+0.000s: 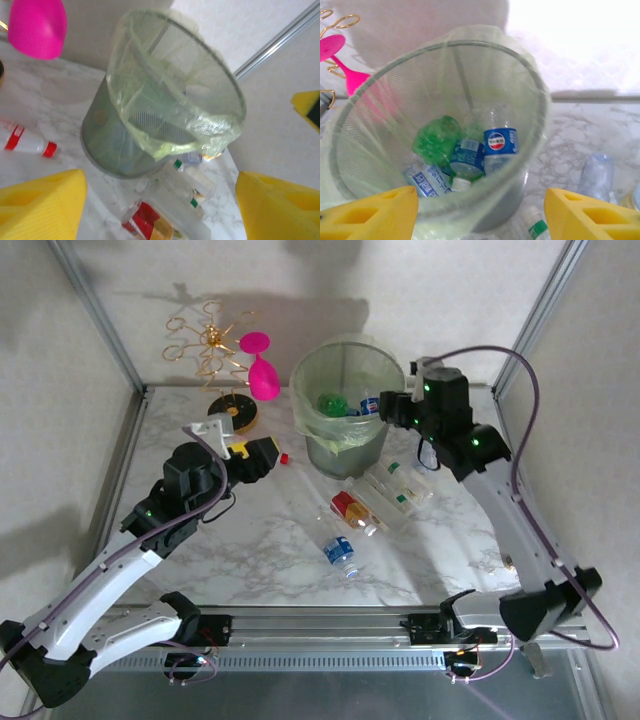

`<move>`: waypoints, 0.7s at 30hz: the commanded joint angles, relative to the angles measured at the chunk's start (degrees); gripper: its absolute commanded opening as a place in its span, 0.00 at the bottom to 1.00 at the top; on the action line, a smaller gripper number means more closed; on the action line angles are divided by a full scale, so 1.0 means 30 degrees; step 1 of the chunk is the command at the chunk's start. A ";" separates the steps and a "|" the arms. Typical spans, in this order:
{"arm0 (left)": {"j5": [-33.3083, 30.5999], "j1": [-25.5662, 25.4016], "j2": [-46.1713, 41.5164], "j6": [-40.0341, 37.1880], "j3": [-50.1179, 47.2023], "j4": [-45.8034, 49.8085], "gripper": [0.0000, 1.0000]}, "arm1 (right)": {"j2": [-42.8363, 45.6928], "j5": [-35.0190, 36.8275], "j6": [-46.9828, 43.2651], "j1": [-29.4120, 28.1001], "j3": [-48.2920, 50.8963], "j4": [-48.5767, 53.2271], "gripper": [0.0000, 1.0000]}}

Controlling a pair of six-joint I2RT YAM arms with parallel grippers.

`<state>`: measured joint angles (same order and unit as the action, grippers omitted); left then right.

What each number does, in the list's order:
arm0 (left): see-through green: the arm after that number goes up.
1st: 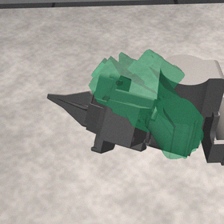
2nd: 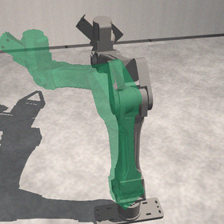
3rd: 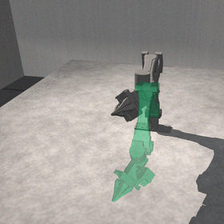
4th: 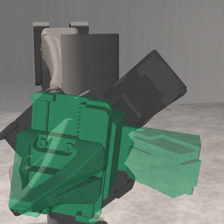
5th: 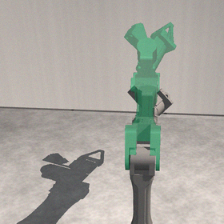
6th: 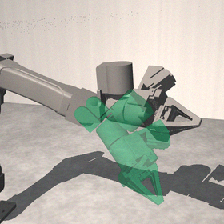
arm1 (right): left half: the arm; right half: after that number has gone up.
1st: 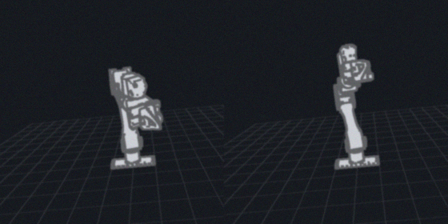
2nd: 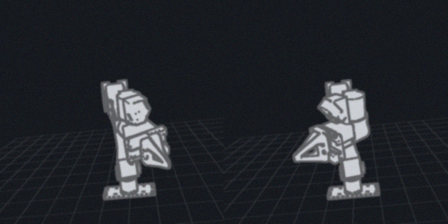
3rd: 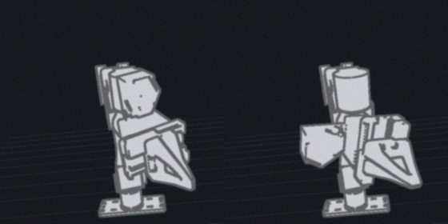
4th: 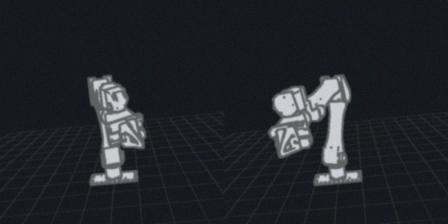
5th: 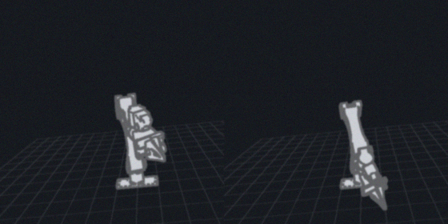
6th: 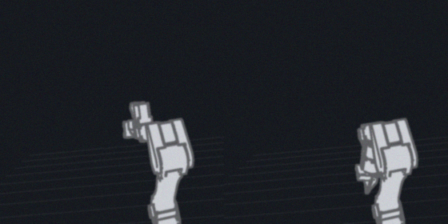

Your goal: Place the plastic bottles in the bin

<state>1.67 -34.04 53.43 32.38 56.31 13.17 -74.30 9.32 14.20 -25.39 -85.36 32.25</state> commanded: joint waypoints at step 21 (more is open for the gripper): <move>0.4394 0.3769 0.0693 0.7683 -0.8007 -0.5459 0.78 | -0.0178 -0.2773 0.0488 -0.4342 1.0436 -0.1929 0.61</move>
<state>14.00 -22.87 54.57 50.98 33.43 4.82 -72.86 -0.03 17.30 -37.54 -54.98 30.26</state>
